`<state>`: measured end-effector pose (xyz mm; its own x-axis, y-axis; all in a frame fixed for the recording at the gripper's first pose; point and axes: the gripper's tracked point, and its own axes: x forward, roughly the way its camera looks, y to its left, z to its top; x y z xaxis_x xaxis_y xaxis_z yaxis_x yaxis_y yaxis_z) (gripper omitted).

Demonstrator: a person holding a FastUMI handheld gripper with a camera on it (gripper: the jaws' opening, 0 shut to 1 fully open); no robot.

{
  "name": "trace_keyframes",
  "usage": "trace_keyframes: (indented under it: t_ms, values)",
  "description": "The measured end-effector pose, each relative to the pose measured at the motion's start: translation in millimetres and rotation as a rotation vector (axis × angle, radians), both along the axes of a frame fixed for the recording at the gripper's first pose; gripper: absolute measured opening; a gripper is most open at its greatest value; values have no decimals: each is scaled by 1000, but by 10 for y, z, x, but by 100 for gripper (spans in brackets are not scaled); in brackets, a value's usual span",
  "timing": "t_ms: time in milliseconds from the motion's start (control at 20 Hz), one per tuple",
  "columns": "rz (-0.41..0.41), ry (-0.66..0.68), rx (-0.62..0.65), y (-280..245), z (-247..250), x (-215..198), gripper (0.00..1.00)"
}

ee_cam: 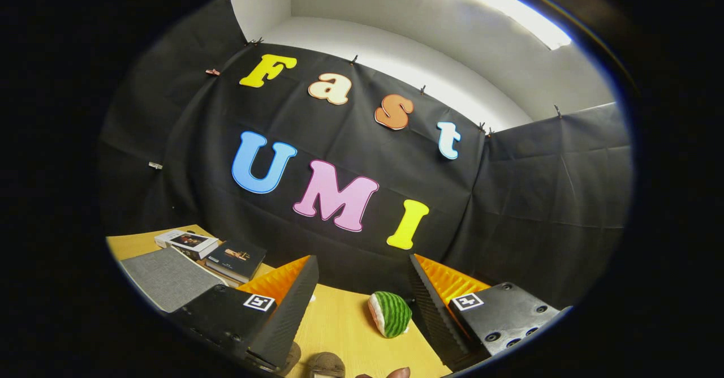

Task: Open the storage box then place both shoes into the box .Put the left shoe in first, then the right shoe, with the right side of both shoes facing outward in a uniform manner.

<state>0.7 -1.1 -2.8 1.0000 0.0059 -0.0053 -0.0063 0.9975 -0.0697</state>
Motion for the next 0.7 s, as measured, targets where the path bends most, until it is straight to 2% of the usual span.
trace_keyframes:
  t_ms: [400,700]
  values:
    - [296,154,215,705,-420,217,97]
    - [523,334,365,1254,-1003,292,97]
